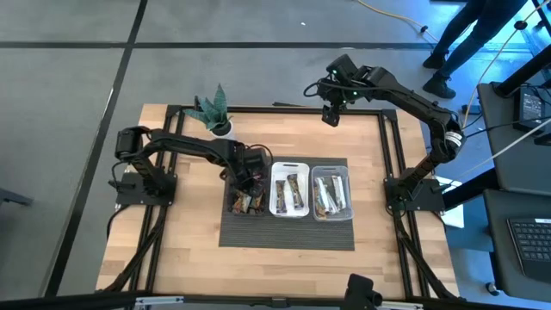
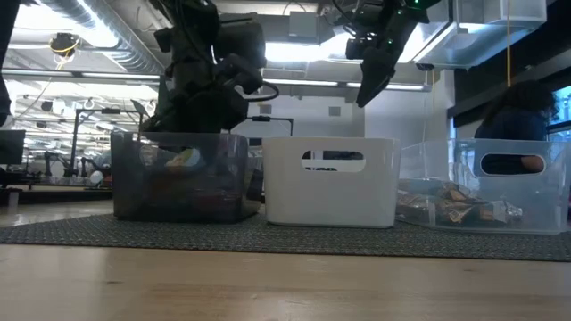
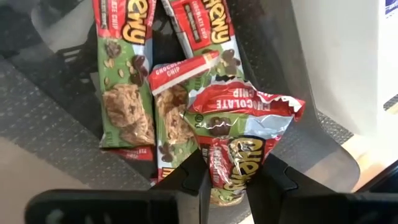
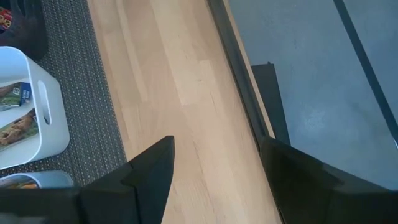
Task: Pick and place Granola Bars by type
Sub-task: Put the red granola bar into the black bin, then return to Home Position
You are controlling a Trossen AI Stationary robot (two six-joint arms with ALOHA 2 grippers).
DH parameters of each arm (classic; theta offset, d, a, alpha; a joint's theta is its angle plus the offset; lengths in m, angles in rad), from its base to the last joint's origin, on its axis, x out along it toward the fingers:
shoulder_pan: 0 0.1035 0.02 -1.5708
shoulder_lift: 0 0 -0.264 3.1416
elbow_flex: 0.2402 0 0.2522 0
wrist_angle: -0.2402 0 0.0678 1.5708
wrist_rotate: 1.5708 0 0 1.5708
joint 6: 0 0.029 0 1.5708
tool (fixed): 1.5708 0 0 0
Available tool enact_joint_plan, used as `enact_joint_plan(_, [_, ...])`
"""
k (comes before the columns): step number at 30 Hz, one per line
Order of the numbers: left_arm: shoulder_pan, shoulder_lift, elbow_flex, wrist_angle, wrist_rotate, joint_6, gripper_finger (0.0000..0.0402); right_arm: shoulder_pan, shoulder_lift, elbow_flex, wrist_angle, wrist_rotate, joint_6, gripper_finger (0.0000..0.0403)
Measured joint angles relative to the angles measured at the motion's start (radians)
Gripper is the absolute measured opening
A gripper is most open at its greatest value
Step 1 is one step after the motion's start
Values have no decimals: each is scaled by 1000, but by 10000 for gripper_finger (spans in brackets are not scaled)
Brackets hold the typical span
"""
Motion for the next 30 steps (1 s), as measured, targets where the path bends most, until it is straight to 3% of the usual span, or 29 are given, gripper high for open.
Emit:
enact_joint_plan(9, [4, -7, 0, 9, -13, 6, 83, 0, 0, 0, -3, 0, 22, 241])
enact_joint_plan(17, [12, -8, 0, 9, -71, 23, 139, 0, 0, 0, 1, -1, 23, 241])
enact_joint_plan(23, [20, -121, 44, 14, -174, 121, 156, 0, -39, 0, -2, -19, 8, 241])
enact_joint_plan(27, [20, -211, 61, 16, -246, 267, 157, 0, -121, -6, -81, -149, 82, 241])
enact_joint_plan(30, [19, -265, 62, 16, -293, 380, 157, 4, -217, -78, -99, -345, 110, 241])
